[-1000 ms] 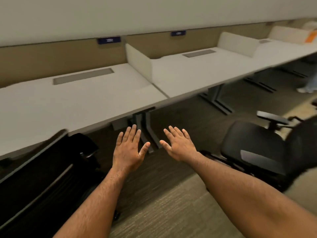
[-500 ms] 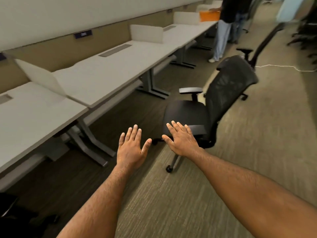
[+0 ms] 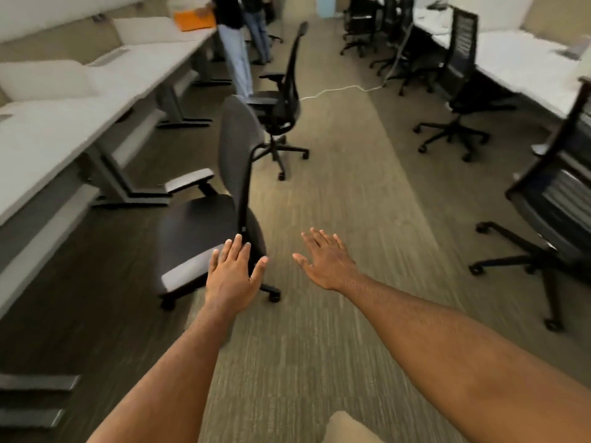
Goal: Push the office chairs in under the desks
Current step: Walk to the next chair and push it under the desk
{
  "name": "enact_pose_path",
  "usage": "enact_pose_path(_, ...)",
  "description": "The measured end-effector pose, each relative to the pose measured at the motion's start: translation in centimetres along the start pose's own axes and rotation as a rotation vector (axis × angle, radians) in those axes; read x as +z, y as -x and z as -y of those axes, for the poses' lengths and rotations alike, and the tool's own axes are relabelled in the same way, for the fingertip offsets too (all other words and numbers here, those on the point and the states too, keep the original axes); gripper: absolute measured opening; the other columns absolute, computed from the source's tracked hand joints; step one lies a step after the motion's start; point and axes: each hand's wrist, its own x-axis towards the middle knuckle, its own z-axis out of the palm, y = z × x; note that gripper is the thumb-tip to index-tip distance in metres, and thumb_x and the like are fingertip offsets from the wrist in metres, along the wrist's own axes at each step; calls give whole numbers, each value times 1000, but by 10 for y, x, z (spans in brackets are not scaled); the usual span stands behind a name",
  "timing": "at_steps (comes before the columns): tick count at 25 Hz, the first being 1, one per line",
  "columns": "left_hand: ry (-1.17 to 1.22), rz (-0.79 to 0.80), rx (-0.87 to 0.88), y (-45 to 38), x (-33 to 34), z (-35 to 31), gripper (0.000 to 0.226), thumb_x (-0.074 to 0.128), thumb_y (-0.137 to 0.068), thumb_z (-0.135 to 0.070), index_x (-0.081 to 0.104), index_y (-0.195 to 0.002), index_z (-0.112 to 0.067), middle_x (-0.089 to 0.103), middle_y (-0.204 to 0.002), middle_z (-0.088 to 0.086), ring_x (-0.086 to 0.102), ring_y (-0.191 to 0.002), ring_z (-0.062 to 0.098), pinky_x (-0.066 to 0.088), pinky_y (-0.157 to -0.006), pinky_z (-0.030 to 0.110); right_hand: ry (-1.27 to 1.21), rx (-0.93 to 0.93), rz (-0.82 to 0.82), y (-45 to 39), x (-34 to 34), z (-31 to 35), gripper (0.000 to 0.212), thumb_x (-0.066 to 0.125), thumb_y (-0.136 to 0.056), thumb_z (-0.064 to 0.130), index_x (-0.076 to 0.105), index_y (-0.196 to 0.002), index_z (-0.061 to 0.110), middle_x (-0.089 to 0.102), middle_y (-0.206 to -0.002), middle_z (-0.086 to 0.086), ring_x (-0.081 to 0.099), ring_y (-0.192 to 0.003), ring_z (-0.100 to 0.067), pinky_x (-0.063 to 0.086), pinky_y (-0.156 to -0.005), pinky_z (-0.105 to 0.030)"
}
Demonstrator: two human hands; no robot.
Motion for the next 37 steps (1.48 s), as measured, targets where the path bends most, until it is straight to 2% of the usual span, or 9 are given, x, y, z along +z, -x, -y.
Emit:
enact_pose_path(8,32,-51,189,-127,22,-78,83,10,-93,-70,35,-150,-15,18,-164,7,10,-151,22,0,-121,42,-24,173,-13,-43,-19,-106,73,16,-100,63,6,-158,19,3,-167,-6,0,-152,-22,-5,-121,-43)
enact_pose_path(14,15,-41,226,-255,40,-107,75,19,-96,-63,35,-150,-12,17,-164,10,9,-151,25,0,-121,45,12,192,-51,-148,-48,-155,74,15,-99,64,7,-158,20,5,-167,-7,2,-152,-23,-3,-120,-43)
enact_pose_path(21,-34,-294,164,-403,-12,-99,62,39,-94,-50,47,-140,-10,25,-161,12,16,-150,29,6,-122,49,44,89,-77,-320,-107,-156,78,13,-97,67,9,-158,19,9,-166,-8,7,-152,-24,-1,-120,-44)
enact_pose_path(23,-41,-306,69,-425,-20,-90,65,43,-91,-49,42,-143,-10,25,-161,13,17,-149,31,7,-121,50,24,40,-79,-358,-114,-148,78,13,-97,68,10,-158,20,9,-166,-7,7,-152,-23,0,-120,-44)
enact_pose_path(24,-45,-271,-20,-434,-20,-87,71,45,-90,-50,34,-148,-10,21,-162,13,15,-149,32,7,-121,50,24,17,-80,-377,-117,-146,77,14,-97,67,10,-158,21,9,-166,-7,8,-152,-23,1,-120,-44)
enact_pose_path(26,-19,-121,-269,-453,-17,-76,88,47,-87,-54,12,-155,-10,7,-164,15,7,-150,35,6,-120,52,12,-28,-72,-421,-124,-137,74,15,-98,66,12,-158,22,10,-166,-6,9,-151,-22,1,-120,-44)
enact_pose_path(28,12,26,-457,-463,-10,-67,99,50,-86,-56,-2,-156,-10,-5,-164,18,2,-149,40,9,-119,55,-1,-81,-58,-464,-126,-124,73,17,-99,65,15,-158,22,12,-166,-6,11,-151,-22,3,-120,-45)
enact_pose_path(33,-124,-22,-632,-483,8,-63,104,50,-85,-62,-6,-155,-8,-3,-162,25,11,-147,45,15,-116,57,-33,-334,-3,-578,-122,-83,72,22,-99,63,20,-157,20,16,-165,-9,14,-150,-25,6,-120,-47)
enact_pose_path(37,27,-97,-934,-500,4,-64,102,21,-85,-80,-4,-156,-10,0,-164,19,11,-148,40,12,-117,55,-124,-588,89,-648,-122,-43,74,18,-96,69,17,-157,28,10,-166,-6,9,-151,-25,7,-120,-47)
